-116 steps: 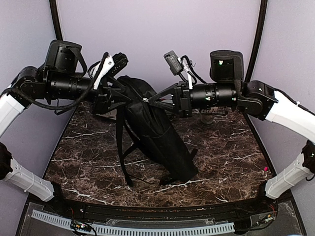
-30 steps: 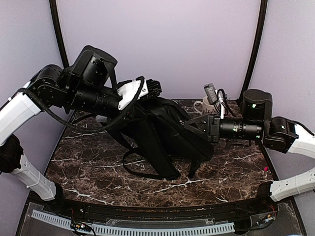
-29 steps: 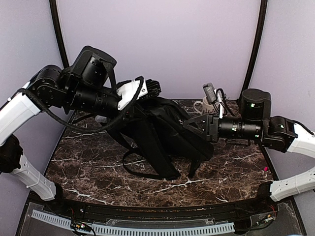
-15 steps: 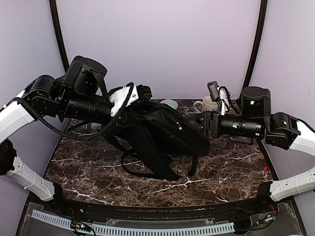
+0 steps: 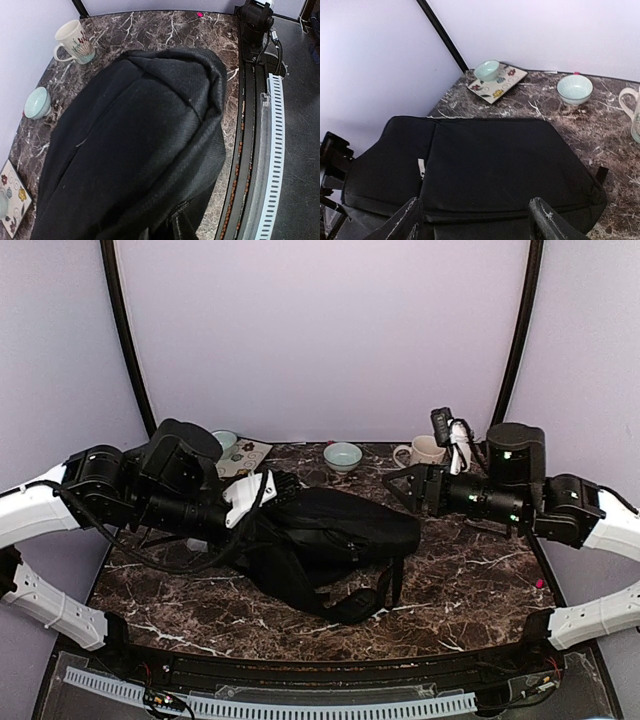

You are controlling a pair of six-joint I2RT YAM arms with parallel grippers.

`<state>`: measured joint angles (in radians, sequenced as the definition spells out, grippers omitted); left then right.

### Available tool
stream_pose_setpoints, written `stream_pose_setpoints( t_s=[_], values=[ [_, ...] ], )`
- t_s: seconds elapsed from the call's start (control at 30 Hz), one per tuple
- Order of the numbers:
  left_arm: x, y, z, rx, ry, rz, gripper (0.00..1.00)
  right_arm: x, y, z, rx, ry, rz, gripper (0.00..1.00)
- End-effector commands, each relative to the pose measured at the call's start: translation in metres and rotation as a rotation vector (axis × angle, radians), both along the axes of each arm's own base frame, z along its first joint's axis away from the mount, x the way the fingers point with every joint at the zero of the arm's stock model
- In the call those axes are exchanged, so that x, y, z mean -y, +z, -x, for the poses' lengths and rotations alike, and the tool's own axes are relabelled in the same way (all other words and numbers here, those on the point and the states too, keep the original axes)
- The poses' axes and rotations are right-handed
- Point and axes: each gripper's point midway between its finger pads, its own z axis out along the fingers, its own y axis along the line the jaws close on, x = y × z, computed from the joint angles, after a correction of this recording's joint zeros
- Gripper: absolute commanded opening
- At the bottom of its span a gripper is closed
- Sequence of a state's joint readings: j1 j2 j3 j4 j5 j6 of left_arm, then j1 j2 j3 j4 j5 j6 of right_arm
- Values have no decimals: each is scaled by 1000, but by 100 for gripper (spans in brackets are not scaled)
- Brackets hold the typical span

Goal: Pack the student bag
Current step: Place the student bag at the center of the board, then reset both arms

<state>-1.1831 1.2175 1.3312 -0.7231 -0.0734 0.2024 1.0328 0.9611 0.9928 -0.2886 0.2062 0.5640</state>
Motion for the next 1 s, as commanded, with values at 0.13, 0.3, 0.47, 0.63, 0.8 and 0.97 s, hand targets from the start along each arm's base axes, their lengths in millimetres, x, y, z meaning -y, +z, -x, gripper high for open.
stream_pose_setpoints(
  t_s=[0.13,0.3,0.47,0.63,0.8,0.97],
  values=[
    [-13,-17,15,-250,139,57,63,-13,-22,-41,-42,-87,104,72],
    [-31,3,32,-341,165,123,90,-5,-33,-77,-95,-153,130,72],
    [-54,24,27,-321,260,171,99,11,-35,-114,-109,-216,171,73],
    [-93,41,-7,-155,473,157,99,46,-37,-140,-100,-302,185,76],
    [-130,38,-50,-67,645,143,99,84,-35,-148,-102,-375,197,84],
    [-166,11,-104,-14,799,104,99,111,-23,-139,-84,-449,213,88]
  ],
)
